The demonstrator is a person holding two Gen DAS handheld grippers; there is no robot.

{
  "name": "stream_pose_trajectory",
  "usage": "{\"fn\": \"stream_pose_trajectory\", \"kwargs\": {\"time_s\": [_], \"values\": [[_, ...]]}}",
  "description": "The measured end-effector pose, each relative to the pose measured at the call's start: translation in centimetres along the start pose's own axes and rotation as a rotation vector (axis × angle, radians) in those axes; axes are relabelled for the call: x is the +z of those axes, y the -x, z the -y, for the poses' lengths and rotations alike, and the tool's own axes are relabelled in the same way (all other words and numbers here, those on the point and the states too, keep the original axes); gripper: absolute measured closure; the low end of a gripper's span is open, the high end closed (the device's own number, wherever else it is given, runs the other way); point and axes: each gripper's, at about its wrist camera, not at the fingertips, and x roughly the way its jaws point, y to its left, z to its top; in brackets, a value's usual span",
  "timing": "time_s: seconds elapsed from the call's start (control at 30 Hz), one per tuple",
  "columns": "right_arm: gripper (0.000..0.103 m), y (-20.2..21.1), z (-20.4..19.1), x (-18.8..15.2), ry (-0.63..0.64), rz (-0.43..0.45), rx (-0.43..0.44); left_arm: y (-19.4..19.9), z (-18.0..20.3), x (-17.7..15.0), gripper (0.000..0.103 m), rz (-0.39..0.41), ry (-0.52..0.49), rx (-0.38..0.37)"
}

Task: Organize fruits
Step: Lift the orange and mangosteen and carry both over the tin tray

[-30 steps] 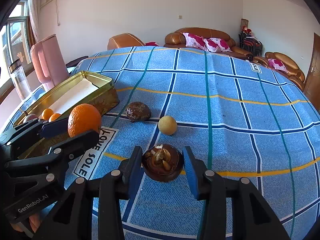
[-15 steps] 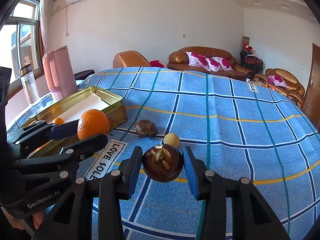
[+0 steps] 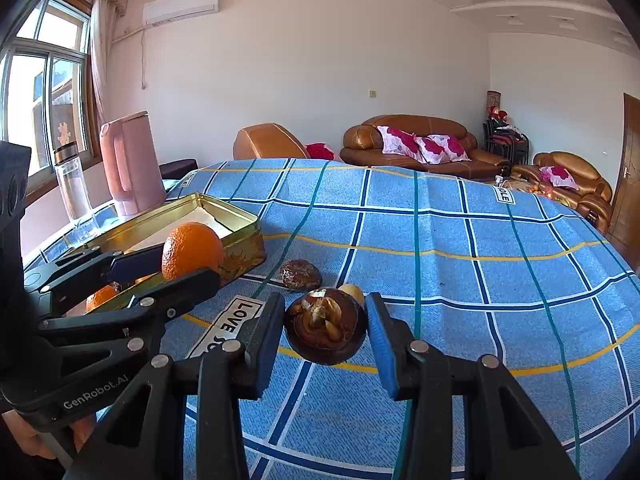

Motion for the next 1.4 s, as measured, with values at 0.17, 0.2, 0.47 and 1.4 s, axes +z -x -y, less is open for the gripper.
{"fn": "stream_pose_trajectory", "kwargs": {"time_s": [0.17, 0.2, 0.47, 1.4], "values": [[0.059, 0.5, -0.3, -0.1, 0.008, 0.020, -0.001, 0.4, -0.1, -0.1, 0.056, 0.016, -0.001, 0.002], [0.059, 0.6, -0.3, -0.1, 0.010, 0.024, -0.004, 0.4, -0.1, -0.1, 0.056, 0.018, -0.001, 0.001], [0.059, 1.4, -0.7, -0.3, 0.024, 0.063, -0.011, 0.9, 0.0, -0.2, 0.056, 0.043, -0.004, 0.006], [0.059, 3.4, -1.5, -0.8, 0.047, 0.158, -0.006, 3.2, 0.2, -0.5, 0.056, 0.132, -0.047, 0.053]]}}
